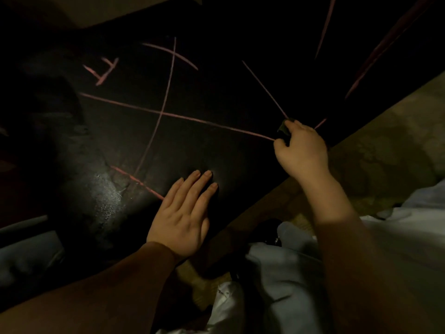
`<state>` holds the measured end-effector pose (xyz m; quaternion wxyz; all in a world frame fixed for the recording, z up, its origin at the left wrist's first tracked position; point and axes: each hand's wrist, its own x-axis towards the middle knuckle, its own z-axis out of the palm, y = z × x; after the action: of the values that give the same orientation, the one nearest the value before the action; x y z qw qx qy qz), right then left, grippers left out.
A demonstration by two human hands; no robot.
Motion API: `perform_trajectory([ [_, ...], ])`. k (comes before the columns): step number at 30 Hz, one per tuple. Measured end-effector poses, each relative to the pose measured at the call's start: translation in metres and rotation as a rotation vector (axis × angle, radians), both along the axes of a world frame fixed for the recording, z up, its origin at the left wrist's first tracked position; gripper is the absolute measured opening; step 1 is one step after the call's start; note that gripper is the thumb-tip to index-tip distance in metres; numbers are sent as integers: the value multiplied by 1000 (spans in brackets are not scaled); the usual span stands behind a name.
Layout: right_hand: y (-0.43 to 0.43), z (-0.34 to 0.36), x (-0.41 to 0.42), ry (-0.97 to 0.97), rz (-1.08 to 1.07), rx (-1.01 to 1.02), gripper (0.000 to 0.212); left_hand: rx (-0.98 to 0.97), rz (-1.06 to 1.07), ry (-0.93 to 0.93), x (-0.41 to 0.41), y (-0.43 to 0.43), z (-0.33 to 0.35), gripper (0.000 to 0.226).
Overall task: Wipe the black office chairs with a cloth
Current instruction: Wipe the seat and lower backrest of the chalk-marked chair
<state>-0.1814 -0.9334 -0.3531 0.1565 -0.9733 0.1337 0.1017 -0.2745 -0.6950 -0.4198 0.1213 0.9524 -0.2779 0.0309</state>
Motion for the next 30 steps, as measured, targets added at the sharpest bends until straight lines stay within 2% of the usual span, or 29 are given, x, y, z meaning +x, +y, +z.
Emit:
perform_trajectory([
  [12, 13, 1, -41, 28, -11, -31, 54, 63, -95, 73, 3, 37, 17, 57],
  [17, 26, 2, -81, 92, 13, 36, 59, 180, -162, 163, 13, 75, 31, 55],
  [21, 47, 4, -113, 95, 26, 90, 64, 177, -49, 207, 9, 83, 46, 55],
  [24, 63, 4, -132, 87, 35, 113, 66, 132, 134, 160, 10, 64, 57, 41],
  [26, 72, 3, -141, 90, 33, 128, 67, 128, 209, 156, 20, 49, 60, 40],
  [30, 85, -2, -146, 67, 20, 136, 66, 123, 119, 108, 47, 28, 47, 53],
])
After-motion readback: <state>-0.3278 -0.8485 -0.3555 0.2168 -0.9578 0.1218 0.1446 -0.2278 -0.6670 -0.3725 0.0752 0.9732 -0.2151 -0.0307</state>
